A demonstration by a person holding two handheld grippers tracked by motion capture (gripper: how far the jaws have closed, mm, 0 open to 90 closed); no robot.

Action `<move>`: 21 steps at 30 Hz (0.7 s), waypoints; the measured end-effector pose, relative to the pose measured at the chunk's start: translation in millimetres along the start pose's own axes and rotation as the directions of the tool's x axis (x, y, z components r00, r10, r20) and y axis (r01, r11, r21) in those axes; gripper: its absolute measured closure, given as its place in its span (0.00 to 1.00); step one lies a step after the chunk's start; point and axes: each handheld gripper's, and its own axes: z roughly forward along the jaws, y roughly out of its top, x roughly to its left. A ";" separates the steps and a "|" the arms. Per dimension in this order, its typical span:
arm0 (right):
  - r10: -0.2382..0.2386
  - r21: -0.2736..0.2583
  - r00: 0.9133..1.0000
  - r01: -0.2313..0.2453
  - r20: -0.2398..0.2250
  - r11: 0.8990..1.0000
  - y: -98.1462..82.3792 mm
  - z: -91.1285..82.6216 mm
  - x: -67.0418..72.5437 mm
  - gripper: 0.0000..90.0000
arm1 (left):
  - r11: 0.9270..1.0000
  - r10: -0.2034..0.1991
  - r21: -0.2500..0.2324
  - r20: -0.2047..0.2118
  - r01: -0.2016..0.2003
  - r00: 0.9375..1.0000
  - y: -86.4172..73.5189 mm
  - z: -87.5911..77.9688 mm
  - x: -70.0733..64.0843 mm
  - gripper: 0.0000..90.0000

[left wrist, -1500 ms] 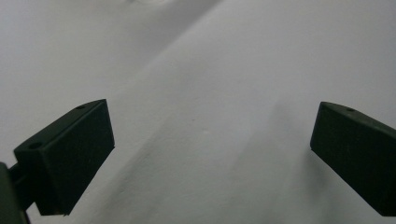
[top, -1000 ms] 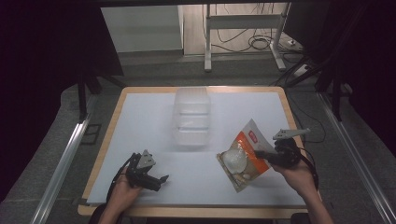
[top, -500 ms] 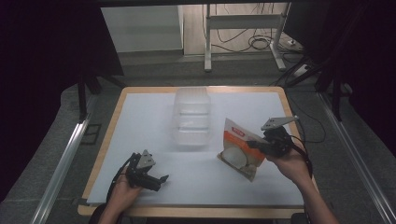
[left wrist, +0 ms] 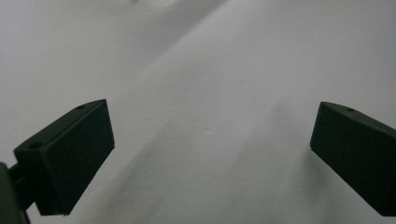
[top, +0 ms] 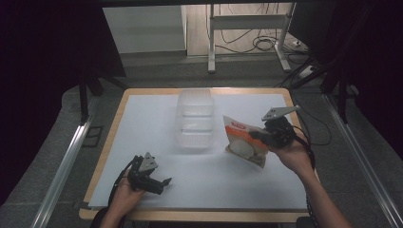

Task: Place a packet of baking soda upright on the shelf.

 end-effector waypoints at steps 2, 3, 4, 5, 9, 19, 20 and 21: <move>0.001 -0.019 1.000 -0.001 0.004 1.000 9.7 -0.8 -4.8 0.98 | 1.000 -0.001 -0.002 0.000 0.001 1.000 -0.1 -0.2 0.2 0.00; 0.001 -0.019 1.000 -0.001 0.004 1.000 9.7 -0.8 -4.8 0.98 | 1.000 -0.001 -0.002 0.000 0.001 1.000 -0.1 -0.2 0.2 0.00; 0.000 -0.026 1.000 0.000 0.005 1.000 12.3 -0.9 -6.2 0.98 | 1.000 -0.001 -0.001 0.002 0.001 1.000 -0.1 -0.4 0.4 0.00; 0.003 -0.034 1.000 -0.003 0.004 0.999 16.7 -1.2 -8.7 0.98 | 1.000 -0.002 -0.001 0.002 0.002 1.000 -0.1 -0.5 0.5 0.00; 0.003 -0.056 1.000 -0.002 0.009 0.998 31.1 0.2 -16.0 0.98 | 1.000 -0.005 -0.002 0.005 0.005 1.000 0.0 -1.3 1.2 0.00; 0.000 -0.070 1.000 0.002 0.031 0.998 63.1 16.3 -36.0 0.98 | 0.998 -0.046 -0.033 0.023 0.047 0.999 -0.3 -5.5 4.8 0.00; 0.002 -0.070 0.999 0.000 0.034 0.998 66.0 18.5 -37.6 0.98 | 0.998 -0.047 -0.034 0.023 0.048 0.999 -0.3 -5.8 5.0 0.00; 0.004 -0.070 0.999 -0.002 0.034 0.998 68.9 20.5 -39.1 0.98 | 0.998 -0.050 -0.037 0.025 0.051 0.998 -0.3 -5.9 5.0 0.00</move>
